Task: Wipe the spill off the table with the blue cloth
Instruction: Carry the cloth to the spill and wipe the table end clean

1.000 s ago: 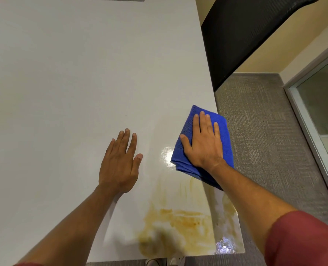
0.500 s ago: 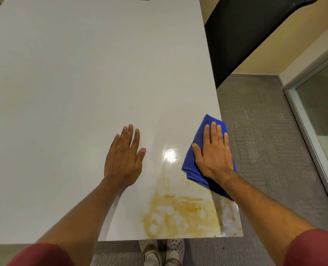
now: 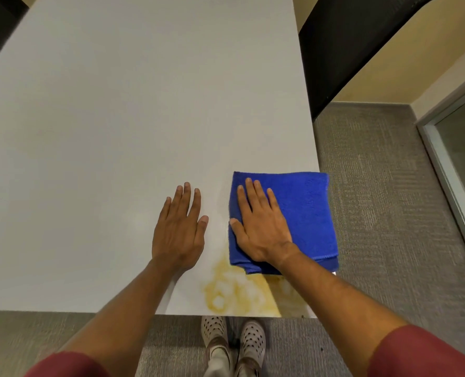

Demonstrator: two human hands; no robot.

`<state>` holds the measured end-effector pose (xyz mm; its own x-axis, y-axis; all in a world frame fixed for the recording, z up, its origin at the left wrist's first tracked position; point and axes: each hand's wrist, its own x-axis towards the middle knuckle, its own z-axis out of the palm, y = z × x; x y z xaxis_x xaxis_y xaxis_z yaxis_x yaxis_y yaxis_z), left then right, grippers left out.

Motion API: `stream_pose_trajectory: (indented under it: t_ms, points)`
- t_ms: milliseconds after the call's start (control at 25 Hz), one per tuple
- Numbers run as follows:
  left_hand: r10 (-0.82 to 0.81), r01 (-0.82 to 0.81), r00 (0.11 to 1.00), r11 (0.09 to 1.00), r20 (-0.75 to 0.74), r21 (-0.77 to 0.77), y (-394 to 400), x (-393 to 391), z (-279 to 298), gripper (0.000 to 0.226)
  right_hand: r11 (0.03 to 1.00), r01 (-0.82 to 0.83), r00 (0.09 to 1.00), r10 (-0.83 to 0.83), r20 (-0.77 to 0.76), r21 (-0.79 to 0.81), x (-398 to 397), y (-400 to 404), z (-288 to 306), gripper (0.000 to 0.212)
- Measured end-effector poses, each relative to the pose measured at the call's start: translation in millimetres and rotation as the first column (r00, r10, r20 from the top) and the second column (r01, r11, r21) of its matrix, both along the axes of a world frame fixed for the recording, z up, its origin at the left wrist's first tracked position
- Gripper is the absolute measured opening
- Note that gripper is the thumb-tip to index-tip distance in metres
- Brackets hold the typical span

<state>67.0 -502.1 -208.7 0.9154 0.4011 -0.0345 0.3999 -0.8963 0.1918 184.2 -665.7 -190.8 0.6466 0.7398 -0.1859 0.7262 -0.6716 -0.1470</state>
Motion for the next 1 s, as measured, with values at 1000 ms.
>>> stream_pose_trajectory:
  t_ms: [1000]
  points:
    - [0.017, -0.018, 0.999, 0.999, -0.029, -0.043, -21, -58, 4, 0.062, 0.971, 0.211, 0.977, -0.21, -0.023, 0.112, -129, 17, -4, 0.067]
